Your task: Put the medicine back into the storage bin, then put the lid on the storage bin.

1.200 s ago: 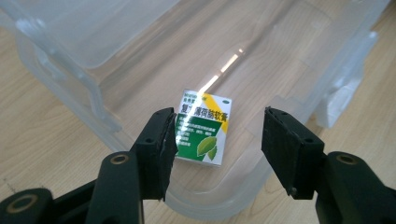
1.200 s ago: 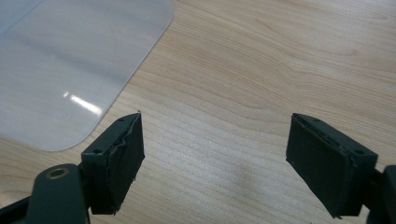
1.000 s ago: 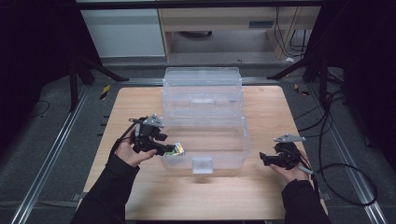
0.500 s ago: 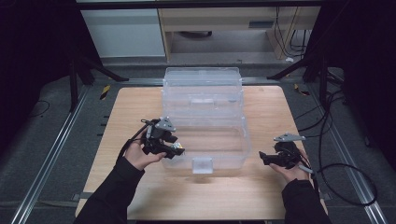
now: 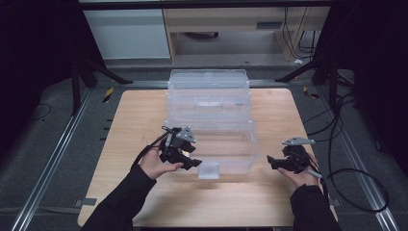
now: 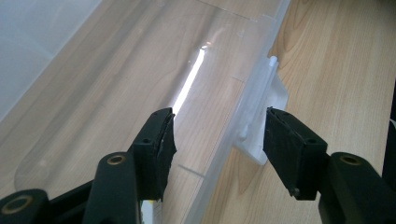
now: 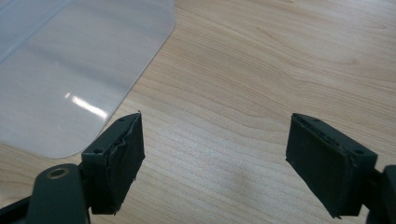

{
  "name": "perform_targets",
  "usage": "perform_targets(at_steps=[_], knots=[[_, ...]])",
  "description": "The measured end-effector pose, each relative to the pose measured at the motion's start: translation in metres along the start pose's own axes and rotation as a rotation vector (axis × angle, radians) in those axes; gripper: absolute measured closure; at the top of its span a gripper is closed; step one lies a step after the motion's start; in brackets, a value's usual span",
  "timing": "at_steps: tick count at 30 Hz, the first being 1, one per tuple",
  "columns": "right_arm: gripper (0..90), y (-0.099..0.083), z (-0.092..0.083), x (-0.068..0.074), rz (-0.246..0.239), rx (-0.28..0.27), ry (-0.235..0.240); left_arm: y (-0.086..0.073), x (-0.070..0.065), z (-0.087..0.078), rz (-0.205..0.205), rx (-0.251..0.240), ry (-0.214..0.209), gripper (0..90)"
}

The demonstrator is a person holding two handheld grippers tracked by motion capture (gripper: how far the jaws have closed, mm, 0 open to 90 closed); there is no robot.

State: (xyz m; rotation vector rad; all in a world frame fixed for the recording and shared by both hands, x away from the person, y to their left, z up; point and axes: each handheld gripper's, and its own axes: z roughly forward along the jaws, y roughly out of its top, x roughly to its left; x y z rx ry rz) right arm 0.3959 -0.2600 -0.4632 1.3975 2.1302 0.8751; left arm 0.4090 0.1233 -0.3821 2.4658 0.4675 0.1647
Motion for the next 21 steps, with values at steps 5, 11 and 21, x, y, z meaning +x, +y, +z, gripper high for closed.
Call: perform_targets(at_steps=[5, 11, 21], knots=[[19.6, 0.0, -0.001, 0.0, -0.005, -0.006, -0.005, 0.005, -0.006, 0.008, 0.031, 0.02, -0.017, 41.7], [19.6, 0.001, -0.002, -0.001, -0.002, -0.007, -0.004, 0.01, -0.01, 0.019, 0.063, 0.059, -0.033, 41.7], [19.6, 0.001, -0.001, 0.0, -0.018, -0.008, 0.002, 0.011, -0.008, 0.034, 0.098, 0.119, -0.053, 41.9]])
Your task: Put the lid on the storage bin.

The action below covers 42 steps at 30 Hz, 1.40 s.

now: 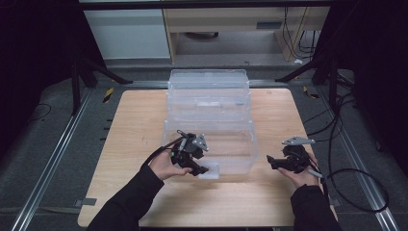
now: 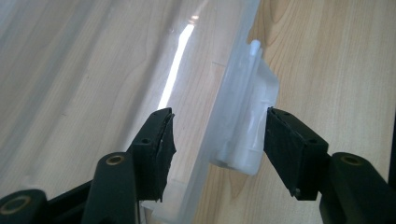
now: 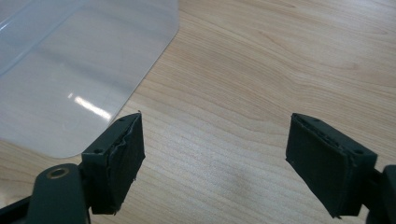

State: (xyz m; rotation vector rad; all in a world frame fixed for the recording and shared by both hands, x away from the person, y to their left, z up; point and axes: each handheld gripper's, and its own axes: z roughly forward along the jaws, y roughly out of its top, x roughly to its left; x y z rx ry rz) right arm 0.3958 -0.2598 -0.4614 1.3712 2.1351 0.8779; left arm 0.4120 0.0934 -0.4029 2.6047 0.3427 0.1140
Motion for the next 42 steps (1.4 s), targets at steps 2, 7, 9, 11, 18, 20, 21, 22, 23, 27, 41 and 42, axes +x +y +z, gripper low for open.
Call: perform_targets(at_steps=[2, 7, 9, 11, 18, 20, 21, 22, 23, 27, 41, 42], knots=[[19.6, 0.0, 0.0, 0.0, 0.001, 0.001, 0.003, 0.001, 0.001, 0.004, -0.004, 0.013, 0.005, 42.4], [19.7, 0.001, 0.0, 0.0, 0.003, -0.003, 0.009, 0.004, 0.001, 0.015, 0.016, 0.048, -0.021, 44.9], [19.8, 0.001, 0.0, -0.001, 0.003, -0.004, 0.012, 0.005, -0.001, 0.021, 0.026, 0.071, -0.026, 47.7], [19.9, 0.001, 0.001, 0.0, 0.001, -0.007, 0.016, 0.006, -0.001, 0.021, 0.034, 0.073, -0.023, 49.1], [20.8, 0.002, 0.002, 0.001, -0.006, -0.006, 0.034, 0.007, 0.001, 0.022, 0.04, 0.085, -0.03, 56.0], [21.2, 0.004, 0.002, 0.001, -0.012, -0.001, 0.036, 0.008, 0.002, 0.023, 0.047, 0.087, -0.035, 57.3], [21.9, 0.006, 0.002, 0.002, -0.018, -0.01, 0.042, 0.008, 0.003, 0.023, 0.052, 0.087, -0.047, 58.2], [21.9, 0.006, 0.002, 0.002, -0.018, -0.01, 0.042, 0.008, 0.003, 0.023, 0.052, 0.087, -0.047, 58.9], [22.3, 0.01, 0.001, 0.004, -0.027, -0.017, 0.05, 0.007, 0.003, 0.023, 0.051, 0.085, -0.054, 59.5], [23.0, 0.015, -0.002, 0.007, -0.037, -0.027, 0.065, 0.007, 0.005, 0.022, 0.056, 0.081, -0.072, 61.5], [25.2, 0.071, -0.036, 0.013, -0.095, -0.176, 0.137, 0.006, 0.008, 0.022, 0.077, 0.077, -0.102, 65.2], [25.3, 0.078, -0.037, 0.014, -0.104, -0.182, 0.143, 0.006, 0.008, 0.022, 0.078, 0.077, -0.102, 65.2]])
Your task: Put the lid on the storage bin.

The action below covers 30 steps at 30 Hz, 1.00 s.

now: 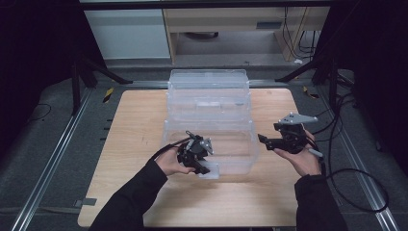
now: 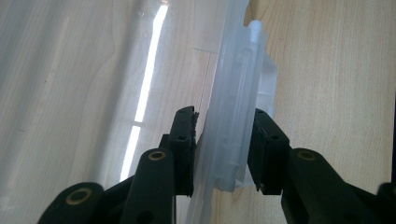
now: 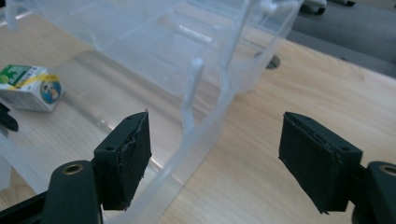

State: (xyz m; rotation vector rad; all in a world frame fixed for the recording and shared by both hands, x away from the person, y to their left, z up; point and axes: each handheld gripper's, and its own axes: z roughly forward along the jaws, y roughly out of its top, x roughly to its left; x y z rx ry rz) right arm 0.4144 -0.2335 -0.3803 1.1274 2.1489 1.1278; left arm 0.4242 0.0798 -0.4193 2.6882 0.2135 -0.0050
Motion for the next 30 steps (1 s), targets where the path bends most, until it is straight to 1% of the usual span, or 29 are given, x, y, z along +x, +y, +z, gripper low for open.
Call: perform_targets(at_steps=[2, 3, 4, 5, 7, 9, 10, 11, 12, 13, 14, 15, 17, 19, 20, 21, 22, 23, 24, 25, 26, 27, 28, 29, 30], knots=[[25.3, 0.01, 0.001, 0.002, -0.018, -0.012, 0.008, 0.0, 0.0, 0.0, -0.001, 0.001, -0.001, 65.2], [25.3, 0.02, 0.003, 0.003, -0.036, -0.022, 0.017, 0.0, 0.0, 0.0, 0.0, 0.0, -0.001, 65.3], [25.3, 0.02, 0.003, 0.003, -0.036, -0.022, 0.017, 0.0, 0.0, 0.0, 0.0, 0.0, -0.001, 65.3], [25.3, 0.029, 0.005, 0.004, -0.047, -0.031, 0.026, 0.0, 0.0, 0.0, -0.001, -0.005, -0.002, 65.3], [25.2, 0.033, 0.005, 0.005, -0.05, -0.035, 0.029, 0.0, 0.0, 0.0, 0.0, -0.006, -0.003, 65.4], [25.2, 0.045, 0.01, 0.006, -0.059, -0.049, 0.037, -0.001, 0.0, 0.0, 0.001, -0.006, -0.003, 65.4], [25.2, 0.045, 0.01, 0.006, -0.059, -0.049, 0.037, -0.001, 0.0, 0.0, 0.001, -0.006, -0.002, 65.4], [25.5, 0.051, 0.013, 0.007, -0.062, -0.056, 0.045, -0.001, -0.001, 0.0, 0.003, -0.003, 0.003, 65.3], [25.5, 0.051, 0.013, 0.007, -0.062, -0.056, 0.045, -0.001, -0.001, 0.0, 0.003, -0.003, 0.003, 65.2], [25.9, 0.057, 0.015, 0.009, -0.069, -0.061, 0.048, 0.0, -0.001, 0.0, 0.004, -0.003, 0.004, 65.2], [25.9, 0.057, 0.015, 0.009, -0.069, -0.061, 0.048, 0.0, -0.001, 0.0, 0.005, -0.002, 0.005, 65.2], [25.9, 0.064, 0.016, 0.01, -0.079, -0.071, 0.059, 0.0, -0.002, 0.0, 0.0, 0.0, 0.005, 65.1], [25.9, 0.066, 0.016, 0.011, -0.083, -0.072, 0.064, 0.0, -0.002, 0.0, 0.002, 0.001, 0.006, 65.0], [25.8, 0.079, 0.019, 0.014, -0.109, -0.077, 0.075, 0.0, -0.002, 0.0, 0.0, 0.0, 0.005, 65.0], [25.8, 0.079, 0.019, 0.014, -0.109, -0.077, 0.075, 0.0, -0.002, 0.0, 0.0, 0.0, 0.005, 64.9], [26.0, 0.087, 0.021, 0.016, -0.117, -0.087, 0.083, 0.0, -0.002, 0.0, -0.002, 0.0, 0.004, 64.9], [26.0, 0.087, 0.021, 0.016, -0.117, -0.087, 0.083, 0.0, -0.002, 0.0, -0.002, 0.0, 0.004, 64.9], [25.9, 0.096, 0.024, 0.018, -0.131, -0.091, 0.088, 0.0, -0.002, 0.001, -0.003, 0.001, 0.005, 64.8], [25.9, 0.096, 0.024, 0.018, -0.131, -0.091, 0.088, 0.0, -0.002, 0.001, -0.004, 0.001, 0.006, 64.8], [25.9, 0.103, 0.027, 0.021, -0.144, -0.096, 0.099, 0.0, -0.002, 0.001, -0.001, 0.004, 0.007, 64.7], [25.9, 0.103, 0.027, 0.021, -0.144, -0.096, 0.099, 0.0, -0.002, 0.001, -0.001, 0.004, 0.007, 64.7], [25.9, 0.111, 0.031, 0.024, -0.159, -0.094, 0.11, 0.0, -0.002, 0.001, -0.003, 0.002, 0.006, 64.7], [25.9, 0.111, 0.031, 0.024, -0.159, -0.094, 0.11, 0.0, -0.002, 0.001, -0.003, 0.002, 0.006, 64.7], [26.0, 0.119, 0.035, 0.026, -0.174, -0.091, 0.119, 0.0, -0.002, 0.001, -0.006, -0.002, 0.003, 64.7], [26.0, 0.119, 0.035, 0.026, -0.174, -0.091, 0.119, 0.0, -0.002, 0.001, -0.006, -0.002, 0.003, 64.7]])
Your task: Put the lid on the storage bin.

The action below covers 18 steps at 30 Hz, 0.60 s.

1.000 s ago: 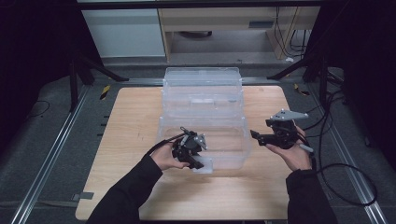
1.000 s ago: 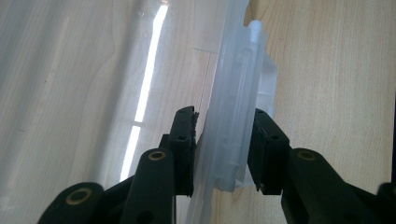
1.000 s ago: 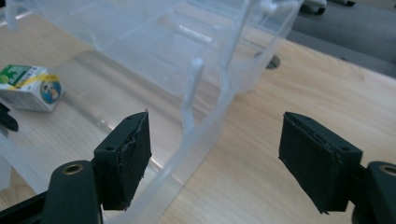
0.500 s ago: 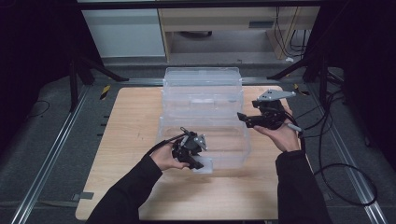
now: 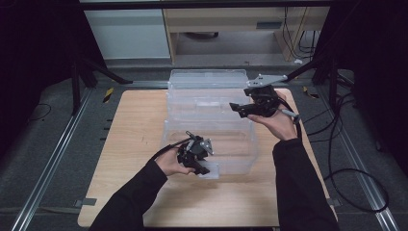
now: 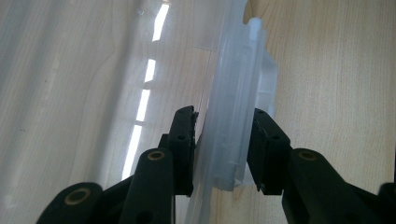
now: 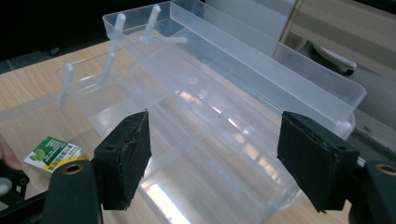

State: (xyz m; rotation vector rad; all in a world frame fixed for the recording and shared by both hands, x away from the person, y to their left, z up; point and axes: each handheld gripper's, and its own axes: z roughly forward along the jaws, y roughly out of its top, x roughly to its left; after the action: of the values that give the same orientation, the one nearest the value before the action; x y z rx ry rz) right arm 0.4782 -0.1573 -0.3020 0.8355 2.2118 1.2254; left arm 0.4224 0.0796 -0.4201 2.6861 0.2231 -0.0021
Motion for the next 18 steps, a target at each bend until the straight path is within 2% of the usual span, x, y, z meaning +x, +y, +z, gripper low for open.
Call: perform_targets(at_steps=[7, 9, 11, 14, 15, 17, 18], knots=[[26.2, 0.023, 0.025, -0.001, -0.046, 0.024, 0.05, 0.0, 0.0, 0.0, 0.011, -0.001, 0.001, 64.8], [26.2, 0.024, 0.028, -0.002, -0.049, 0.029, 0.054, 0.0, 0.0, 0.0, 0.012, 0.0, 0.001, 64.8], [27.4, 0.03, 0.036, -0.004, -0.053, 0.037, 0.077, 0.0, 0.0, 0.0, 0.013, -0.001, 0.001, 64.8], [29.3, 0.033, 0.04, -0.006, -0.065, 0.039, 0.077, 0.0, 0.0, 0.0, 0.015, -0.001, 0.001, 64.7], [29.2, 0.034, 0.041, -0.007, -0.062, 0.039, 0.087, 0.0, 0.001, 0.0, 0.029, 0.003, 0.004, 64.7], [29.1, 0.038, 0.046, -0.01, -0.069, 0.049, 0.12, 0.0, 0.001, 0.0, 0.032, 0.003, 0.003, 64.7], [29.1, 0.038, 0.046, -0.01, -0.069, 0.049, 0.12, 0.0, 0.001, 0.0, 0.032, 0.003, 0.003, 64.7]])
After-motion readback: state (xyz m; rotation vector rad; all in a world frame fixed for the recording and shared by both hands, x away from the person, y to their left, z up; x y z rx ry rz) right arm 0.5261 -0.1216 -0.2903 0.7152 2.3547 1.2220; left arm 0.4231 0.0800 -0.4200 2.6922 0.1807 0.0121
